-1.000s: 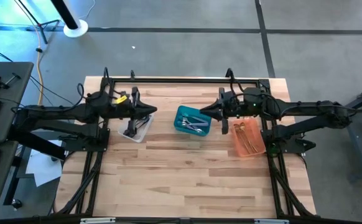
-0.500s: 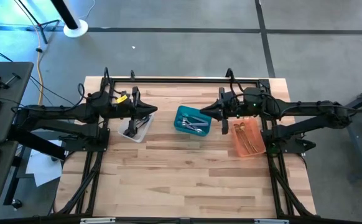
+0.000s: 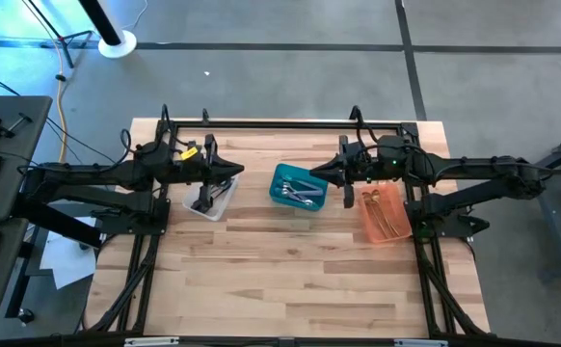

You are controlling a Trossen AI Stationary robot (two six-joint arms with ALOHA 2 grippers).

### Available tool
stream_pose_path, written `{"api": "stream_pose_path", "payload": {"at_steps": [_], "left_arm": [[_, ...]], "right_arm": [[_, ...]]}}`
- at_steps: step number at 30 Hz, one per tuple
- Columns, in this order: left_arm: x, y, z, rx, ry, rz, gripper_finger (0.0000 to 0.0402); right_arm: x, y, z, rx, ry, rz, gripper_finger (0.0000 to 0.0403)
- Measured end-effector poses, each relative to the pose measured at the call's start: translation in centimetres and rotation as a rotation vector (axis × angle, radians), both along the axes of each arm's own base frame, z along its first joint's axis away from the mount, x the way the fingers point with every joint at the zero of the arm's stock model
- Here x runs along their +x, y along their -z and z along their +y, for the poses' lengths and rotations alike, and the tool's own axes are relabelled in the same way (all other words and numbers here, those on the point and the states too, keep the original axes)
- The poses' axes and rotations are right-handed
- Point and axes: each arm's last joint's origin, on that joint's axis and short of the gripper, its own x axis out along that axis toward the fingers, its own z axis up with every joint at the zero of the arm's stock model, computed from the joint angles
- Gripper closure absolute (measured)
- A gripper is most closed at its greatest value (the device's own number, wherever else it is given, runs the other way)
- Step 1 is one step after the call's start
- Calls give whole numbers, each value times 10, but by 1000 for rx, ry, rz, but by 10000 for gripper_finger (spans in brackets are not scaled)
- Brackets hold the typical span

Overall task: Sort silverware by color (type)
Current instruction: Put the gold spoon into the orange bin

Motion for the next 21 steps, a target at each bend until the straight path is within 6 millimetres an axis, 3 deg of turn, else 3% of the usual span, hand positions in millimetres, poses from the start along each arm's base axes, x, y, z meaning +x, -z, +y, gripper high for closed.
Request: {"api": "stream_pose_path", "payload": {"at_steps": [21], "left_arm": [[0, 0, 0, -1, 0, 1, 401]], "right_arm": [[0, 0, -1, 0, 9, 0, 403]]}}
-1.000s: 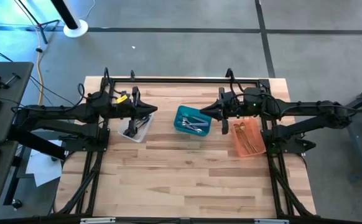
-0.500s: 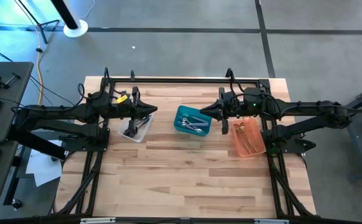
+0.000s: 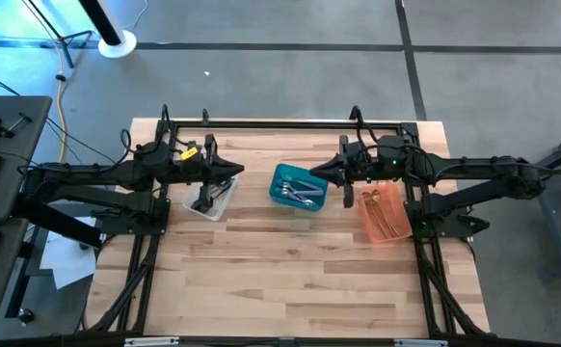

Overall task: Sort silverware by color (type)
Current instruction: Put the gold spoon into the orange bin

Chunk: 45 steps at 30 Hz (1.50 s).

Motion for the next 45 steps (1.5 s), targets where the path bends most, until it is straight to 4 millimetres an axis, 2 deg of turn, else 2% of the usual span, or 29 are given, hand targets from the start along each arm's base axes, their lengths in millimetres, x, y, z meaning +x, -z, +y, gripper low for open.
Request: {"api": "stream_pose_path", "payload": {"at_steps": [3, 6, 16, 21, 30, 35, 38, 41, 45], "left_arm": [[0, 0, 0, 0, -4, 1, 401], [0, 0, 0, -1, -8, 1, 401], [0, 2, 0, -20, -7, 16, 401], [0, 3, 0, -21, -8, 27, 401], [0, 3, 1, -23, -47, 26, 401], [0, 3, 1, -23, -49, 25, 401], [0, 3, 2, -24, -60, 25, 401], [0, 3, 3, -26, -86, 25, 401], [0, 3, 3, -26, -96, 25, 401]], "right_arm": [[0, 0, -3, 31, 40, 0, 398], [-1, 0, -8, 79, 71, 0, 377], [-1, 0, -14, 91, 97, -1, 221], [-1, 0, -14, 96, 97, -1, 169], [-1, 0, -15, 132, 115, 0, 157], [-7, 3, -26, 165, 330, 142, 159], [-14, -2, -35, 159, 433, 235, 160], [-25, -3, -48, 199, 585, 344, 160], [-43, 9, -65, 278, 746, 508, 160]]}}
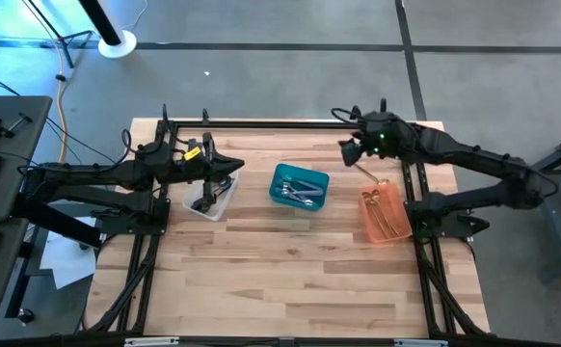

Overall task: Sort silverware by color (type)
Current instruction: Put the gold spoon into the orange bin

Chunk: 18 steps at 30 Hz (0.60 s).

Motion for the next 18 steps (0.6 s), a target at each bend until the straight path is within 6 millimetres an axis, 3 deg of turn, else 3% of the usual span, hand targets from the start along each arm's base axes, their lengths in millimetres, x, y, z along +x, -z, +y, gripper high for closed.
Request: {"api": "stream_pose_path", "payload": {"at_steps": [9, 18], "left_arm": [[0, 0, 0, 0, -11, 0, 401], [0, 0, 2, -2, -37, 1, 401]], "right_arm": [[-34, 60, -16, 245, 91, 318, 160], [-54, 116, -18, 407, 133, 427, 160]]}}
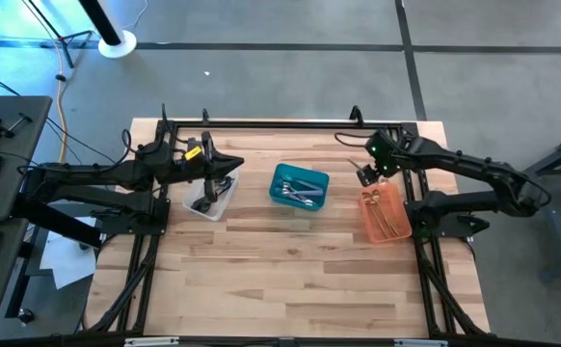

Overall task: Sort silverware by color (type)
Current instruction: Put the gold spoon into the orange bin

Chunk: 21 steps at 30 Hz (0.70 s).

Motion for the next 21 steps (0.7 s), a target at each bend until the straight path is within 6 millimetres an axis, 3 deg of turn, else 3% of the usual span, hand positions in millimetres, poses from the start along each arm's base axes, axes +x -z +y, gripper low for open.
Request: {"api": "stream_pose_path", "payload": {"at_steps": [3, 13, 21], "left_arm": [[0, 0, 1, 0, -9, 0, 401], [-1, 0, 4, -1, -23, 5, 401], [0, 1, 4, -2, -23, 9, 401]], "right_arm": [[-6, 8, -4, 9, 37, 19, 160], [-23, 9, -23, 10, 167, 20, 160], [-29, 13, -31, 92, 164, 4, 160]]}}
